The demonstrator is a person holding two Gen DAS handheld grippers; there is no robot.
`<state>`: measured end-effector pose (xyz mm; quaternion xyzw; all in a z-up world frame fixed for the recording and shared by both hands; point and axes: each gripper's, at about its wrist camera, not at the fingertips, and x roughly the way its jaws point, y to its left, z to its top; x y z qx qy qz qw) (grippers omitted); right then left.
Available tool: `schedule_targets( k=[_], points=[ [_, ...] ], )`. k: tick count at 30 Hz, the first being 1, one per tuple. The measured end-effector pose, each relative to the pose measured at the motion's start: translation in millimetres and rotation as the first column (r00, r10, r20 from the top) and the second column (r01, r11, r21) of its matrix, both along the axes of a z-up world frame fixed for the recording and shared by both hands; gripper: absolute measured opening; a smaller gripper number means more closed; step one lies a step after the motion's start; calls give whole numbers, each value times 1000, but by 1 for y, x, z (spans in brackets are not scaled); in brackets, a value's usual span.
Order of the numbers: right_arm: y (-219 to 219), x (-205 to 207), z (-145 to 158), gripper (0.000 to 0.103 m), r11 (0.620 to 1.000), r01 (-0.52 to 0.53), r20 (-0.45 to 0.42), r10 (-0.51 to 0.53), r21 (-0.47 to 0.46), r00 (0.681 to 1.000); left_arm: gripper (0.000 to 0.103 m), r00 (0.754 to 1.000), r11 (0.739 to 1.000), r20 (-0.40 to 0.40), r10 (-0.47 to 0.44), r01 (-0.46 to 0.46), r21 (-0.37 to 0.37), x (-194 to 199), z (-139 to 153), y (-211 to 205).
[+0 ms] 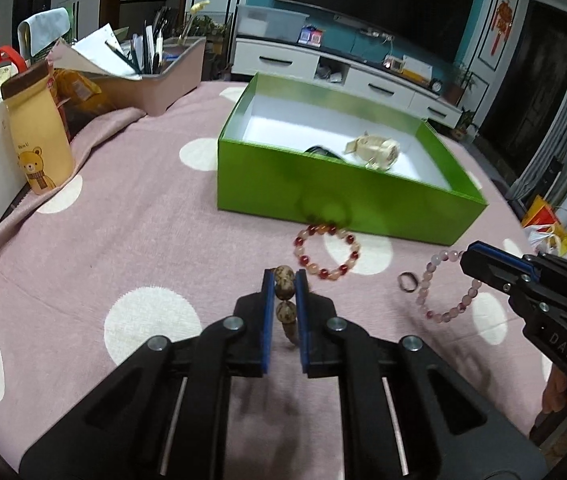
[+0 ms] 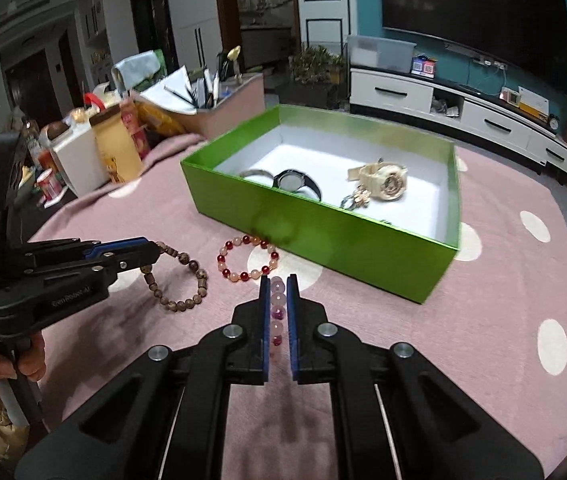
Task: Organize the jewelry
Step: 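Grasp the wooden bead bracelet with the left tool while the right tool grasps the pink bead bracelet, then lift both bracelets and carry them over the green box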
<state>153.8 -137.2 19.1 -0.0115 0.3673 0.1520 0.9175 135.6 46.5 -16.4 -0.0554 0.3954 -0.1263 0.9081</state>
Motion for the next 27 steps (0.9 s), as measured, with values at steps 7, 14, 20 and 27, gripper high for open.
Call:
schedule_targets(
  k=[7, 14, 20, 27],
  points=[
    [-15, -20, 16, 7, 999, 28, 39, -29, 31, 999, 10, 999, 999, 33, -17, 18, -28, -13, 24, 1],
    [-28, -37, 30, 7, 998, 44, 77, -49, 54, 996, 10, 998, 998, 63, -31, 34, -47, -28, 48, 0],
    [-42, -48, 41, 7, 995, 60, 107, -68, 74, 992, 10, 995, 998, 97, -34, 38, -39, -39, 68, -6],
    [-52, -56, 55, 7, 995, 68, 141, -78, 72, 987, 10, 991, 999, 130, -37, 39, -15, -42, 87, -14]
  ],
)
